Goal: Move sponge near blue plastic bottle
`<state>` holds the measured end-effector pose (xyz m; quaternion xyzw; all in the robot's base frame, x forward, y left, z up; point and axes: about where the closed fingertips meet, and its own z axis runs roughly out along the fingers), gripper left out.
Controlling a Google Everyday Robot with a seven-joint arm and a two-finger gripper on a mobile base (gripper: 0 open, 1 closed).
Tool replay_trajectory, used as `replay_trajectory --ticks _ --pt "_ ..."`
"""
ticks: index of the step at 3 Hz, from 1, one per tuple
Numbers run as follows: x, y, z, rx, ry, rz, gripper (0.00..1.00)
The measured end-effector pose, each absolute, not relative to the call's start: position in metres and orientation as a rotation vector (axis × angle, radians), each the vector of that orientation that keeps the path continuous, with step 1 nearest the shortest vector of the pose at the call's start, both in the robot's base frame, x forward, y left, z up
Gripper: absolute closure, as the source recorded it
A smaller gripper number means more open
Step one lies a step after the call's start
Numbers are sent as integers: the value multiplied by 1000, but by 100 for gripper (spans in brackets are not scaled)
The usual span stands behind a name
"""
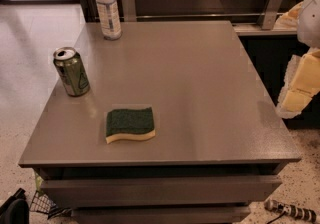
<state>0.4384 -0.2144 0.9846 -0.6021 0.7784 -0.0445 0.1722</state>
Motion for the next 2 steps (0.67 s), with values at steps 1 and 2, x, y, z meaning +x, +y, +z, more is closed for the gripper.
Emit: replay_trajectory --ticks 1,2 --pt "440 -212 985 -1711 2192 -121 0" --pt "448 -197 977 -1734 2136 -51 0"
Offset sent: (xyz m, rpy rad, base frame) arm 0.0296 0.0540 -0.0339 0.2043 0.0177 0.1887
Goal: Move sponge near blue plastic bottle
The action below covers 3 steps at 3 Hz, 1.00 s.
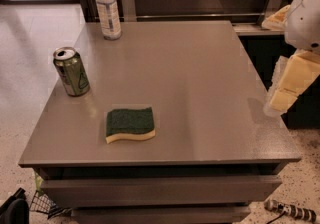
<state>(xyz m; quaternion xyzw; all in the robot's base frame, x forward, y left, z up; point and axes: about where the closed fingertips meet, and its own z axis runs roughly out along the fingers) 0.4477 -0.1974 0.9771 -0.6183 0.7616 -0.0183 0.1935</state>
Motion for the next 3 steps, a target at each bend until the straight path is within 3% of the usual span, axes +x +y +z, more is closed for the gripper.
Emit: replay_trajectory --ticks 3 --pt "451 -89 921 -1771 1752 448 0"
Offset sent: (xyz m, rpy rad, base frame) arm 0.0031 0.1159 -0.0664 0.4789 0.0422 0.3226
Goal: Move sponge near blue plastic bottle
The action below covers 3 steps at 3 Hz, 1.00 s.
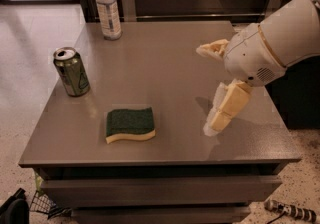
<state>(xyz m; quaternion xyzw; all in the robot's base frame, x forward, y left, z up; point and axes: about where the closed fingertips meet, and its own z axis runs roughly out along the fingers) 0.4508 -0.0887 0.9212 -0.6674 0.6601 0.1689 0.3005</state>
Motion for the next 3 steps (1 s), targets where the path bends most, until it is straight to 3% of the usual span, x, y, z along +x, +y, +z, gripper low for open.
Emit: replay_trajectory --ticks 3 --pt "448 18 869 -1737 1536 727 0"
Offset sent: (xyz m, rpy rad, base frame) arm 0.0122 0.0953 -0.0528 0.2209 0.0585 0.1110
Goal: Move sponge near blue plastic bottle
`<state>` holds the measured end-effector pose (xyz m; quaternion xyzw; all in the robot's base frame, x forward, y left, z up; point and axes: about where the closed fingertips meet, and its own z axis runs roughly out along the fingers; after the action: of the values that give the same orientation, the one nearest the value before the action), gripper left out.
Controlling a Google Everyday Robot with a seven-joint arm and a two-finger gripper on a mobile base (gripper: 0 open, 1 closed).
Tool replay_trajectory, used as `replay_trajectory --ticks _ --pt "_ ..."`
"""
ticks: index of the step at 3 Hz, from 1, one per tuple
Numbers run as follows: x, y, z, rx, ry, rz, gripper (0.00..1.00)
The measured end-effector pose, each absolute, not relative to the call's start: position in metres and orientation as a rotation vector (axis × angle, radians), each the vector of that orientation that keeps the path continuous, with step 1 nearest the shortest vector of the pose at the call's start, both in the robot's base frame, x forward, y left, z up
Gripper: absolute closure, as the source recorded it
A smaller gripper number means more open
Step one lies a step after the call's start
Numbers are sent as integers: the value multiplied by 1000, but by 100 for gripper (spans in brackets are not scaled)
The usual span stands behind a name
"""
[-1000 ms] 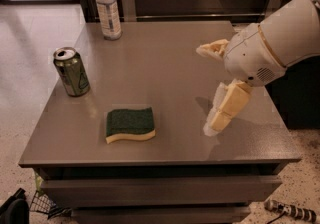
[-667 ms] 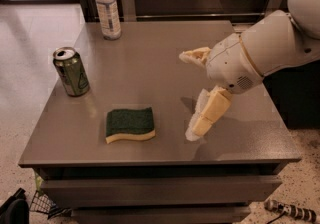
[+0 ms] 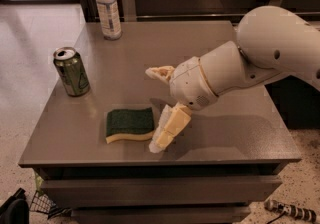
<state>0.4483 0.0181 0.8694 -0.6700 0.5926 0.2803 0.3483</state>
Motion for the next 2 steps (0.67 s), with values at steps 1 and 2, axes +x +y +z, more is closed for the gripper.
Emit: replay_trajectory --ticks 1,2 --pt "448 20 869 -1739 1531 729 0" --pt "450 23 861 -1726 1549 742 0"
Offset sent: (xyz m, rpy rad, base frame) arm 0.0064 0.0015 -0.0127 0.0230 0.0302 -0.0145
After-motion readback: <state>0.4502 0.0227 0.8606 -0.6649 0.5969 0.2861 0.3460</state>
